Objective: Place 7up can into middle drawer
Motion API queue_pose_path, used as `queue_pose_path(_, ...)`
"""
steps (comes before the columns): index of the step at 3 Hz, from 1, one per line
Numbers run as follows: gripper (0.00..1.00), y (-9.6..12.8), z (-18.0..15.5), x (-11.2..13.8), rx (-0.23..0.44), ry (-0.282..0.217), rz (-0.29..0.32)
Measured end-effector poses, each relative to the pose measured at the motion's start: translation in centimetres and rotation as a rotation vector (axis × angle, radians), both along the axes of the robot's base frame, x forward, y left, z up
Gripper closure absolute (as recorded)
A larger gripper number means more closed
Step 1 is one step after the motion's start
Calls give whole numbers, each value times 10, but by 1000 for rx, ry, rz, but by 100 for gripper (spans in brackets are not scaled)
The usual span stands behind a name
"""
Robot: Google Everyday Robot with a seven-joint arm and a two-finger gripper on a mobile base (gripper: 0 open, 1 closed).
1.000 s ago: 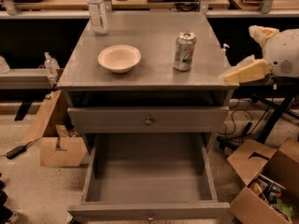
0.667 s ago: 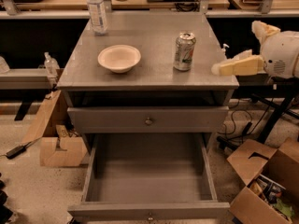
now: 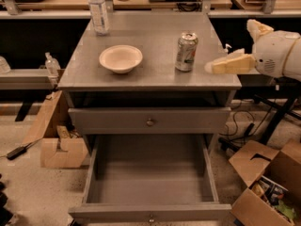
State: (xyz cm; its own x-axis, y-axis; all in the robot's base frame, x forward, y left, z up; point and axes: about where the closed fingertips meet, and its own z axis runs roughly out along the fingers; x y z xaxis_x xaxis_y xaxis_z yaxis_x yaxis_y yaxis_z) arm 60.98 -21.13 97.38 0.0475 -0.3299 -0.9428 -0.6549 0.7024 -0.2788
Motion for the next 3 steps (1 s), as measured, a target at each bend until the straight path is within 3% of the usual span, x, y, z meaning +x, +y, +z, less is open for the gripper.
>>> queue_pose_path(1, 0, 13, -14, 25, 18, -2, 18)
queue_pose_path(2, 0, 36, -29, 63, 46, 13, 46)
queue_pose_path(3, 0, 48, -37, 84, 62, 41, 46)
